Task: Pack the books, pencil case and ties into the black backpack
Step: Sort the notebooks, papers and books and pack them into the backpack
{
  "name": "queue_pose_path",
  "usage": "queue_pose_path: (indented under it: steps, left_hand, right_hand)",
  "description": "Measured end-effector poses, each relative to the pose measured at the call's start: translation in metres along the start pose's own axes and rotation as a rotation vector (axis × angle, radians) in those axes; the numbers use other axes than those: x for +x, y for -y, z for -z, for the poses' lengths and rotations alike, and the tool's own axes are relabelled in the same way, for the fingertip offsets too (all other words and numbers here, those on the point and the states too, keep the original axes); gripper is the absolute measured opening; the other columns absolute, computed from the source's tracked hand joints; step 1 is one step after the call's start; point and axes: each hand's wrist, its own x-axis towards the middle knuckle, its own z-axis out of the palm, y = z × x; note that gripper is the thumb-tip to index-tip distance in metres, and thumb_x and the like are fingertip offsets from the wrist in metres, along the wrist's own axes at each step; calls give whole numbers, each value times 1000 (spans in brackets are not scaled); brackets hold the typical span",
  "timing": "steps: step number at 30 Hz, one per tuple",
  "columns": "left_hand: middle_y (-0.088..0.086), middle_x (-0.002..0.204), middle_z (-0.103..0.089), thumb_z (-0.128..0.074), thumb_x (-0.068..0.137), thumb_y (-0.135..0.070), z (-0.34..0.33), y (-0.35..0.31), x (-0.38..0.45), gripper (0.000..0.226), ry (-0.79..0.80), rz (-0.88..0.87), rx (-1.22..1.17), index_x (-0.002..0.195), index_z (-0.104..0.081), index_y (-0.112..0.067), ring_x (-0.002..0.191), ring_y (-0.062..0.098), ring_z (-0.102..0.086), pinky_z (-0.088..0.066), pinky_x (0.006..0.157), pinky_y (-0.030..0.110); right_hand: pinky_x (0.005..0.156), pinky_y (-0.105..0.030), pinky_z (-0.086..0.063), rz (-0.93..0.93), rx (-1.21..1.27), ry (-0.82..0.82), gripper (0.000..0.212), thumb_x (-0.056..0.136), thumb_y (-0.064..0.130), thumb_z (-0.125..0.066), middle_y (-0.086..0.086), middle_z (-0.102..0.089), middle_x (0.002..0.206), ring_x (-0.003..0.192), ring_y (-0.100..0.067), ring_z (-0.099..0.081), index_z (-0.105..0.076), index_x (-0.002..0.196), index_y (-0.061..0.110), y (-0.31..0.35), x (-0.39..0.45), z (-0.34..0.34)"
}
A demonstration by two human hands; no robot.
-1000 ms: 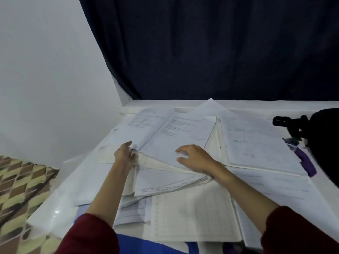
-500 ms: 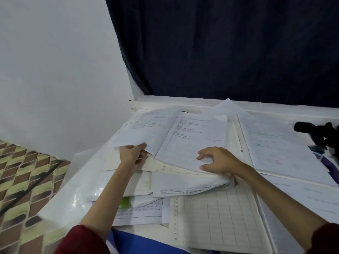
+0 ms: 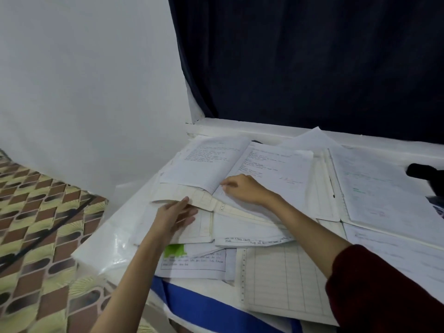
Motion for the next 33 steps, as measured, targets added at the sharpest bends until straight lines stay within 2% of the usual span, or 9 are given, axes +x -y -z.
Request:
queue_pose_path:
  steps: [3,6,10,13,15,18,24,28,33]
  left_hand:
    - [16,114,-63,-61,91,-16,-13,-4,11,29,-9,35,-379,115,-57,-1,102,25,-63,-53,82,32]
    - [10,109,-65,-69,85,-14,-32,-16,21,44,-82,-45,-416,125,-52,-11,98,26,-64,-55,82,41]
    - [11,114,-64,-69,83,-11,-61,-36,26,39,-269,-255,24,119,-56,-3,104,30,-61,-52,89,40]
    - [2,79,-60,-59,86,-3,-82,-41,12,6,-163,-505,367,84,-55,-7,78,23,-55,-44,61,25]
    - [-2,67,-53,-53,84,2,-92,-36,4,20,-45,-727,655,72,-53,-14,68,21,-47,-31,51,20]
    - [-1,107,-65,-51,81,2,-109,-31,-4,42,162,-936,1096,112,-66,-22,88,25,-57,-38,62,27]
    - [-9,137,-49,-57,80,-15,-137,-10,-1,63,431,-848,1659,137,-45,-40,124,18,-47,-44,94,31]
    - [-7,144,-41,-69,83,-41,-127,-26,19,58,862,-406,1407,136,-47,-34,129,11,-39,-30,110,29]
    - [14,138,-46,-61,89,-40,-126,-27,57,57,221,-507,1257,136,-46,-11,124,30,-45,-37,102,36]
  right_hand:
    - [108,-28,-33,-42,46,25,39,94,9,-43,-2,-57,134,128,-16,-47,-56,131,15,-10,2,-1]
    - [101,-22,-40,-88,247,26,33,94,6,-46,-6,-60,127,123,-17,-52,-60,124,8,-20,-4,4]
    - [72,-15,-44,-185,596,-112,33,99,26,-47,-14,-65,117,100,-19,-59,-63,117,2,-32,-23,31]
    - [81,-31,-47,-235,718,-287,45,96,49,-43,-6,-70,111,98,-25,-65,-67,109,13,-50,-39,63]
    - [95,-43,-48,-252,870,-348,54,94,58,-36,-4,-70,111,105,-30,-64,-66,109,16,-65,-49,86]
    - [96,-51,-46,-271,1081,-402,63,92,65,-29,-9,-69,109,102,-34,-63,-62,108,14,-84,-65,112]
    - [73,-36,-54,-452,788,-465,34,90,26,-62,-16,-66,88,71,-26,-65,-59,108,-3,-104,-86,106]
    - [52,-25,-40,-529,385,-499,19,85,14,-64,-13,-56,64,53,-18,-50,-58,71,3,-107,-81,91]
    - [53,-25,-36,-570,116,-502,33,83,19,-60,-4,-48,54,51,-17,-45,-42,57,12,-104,-68,84]
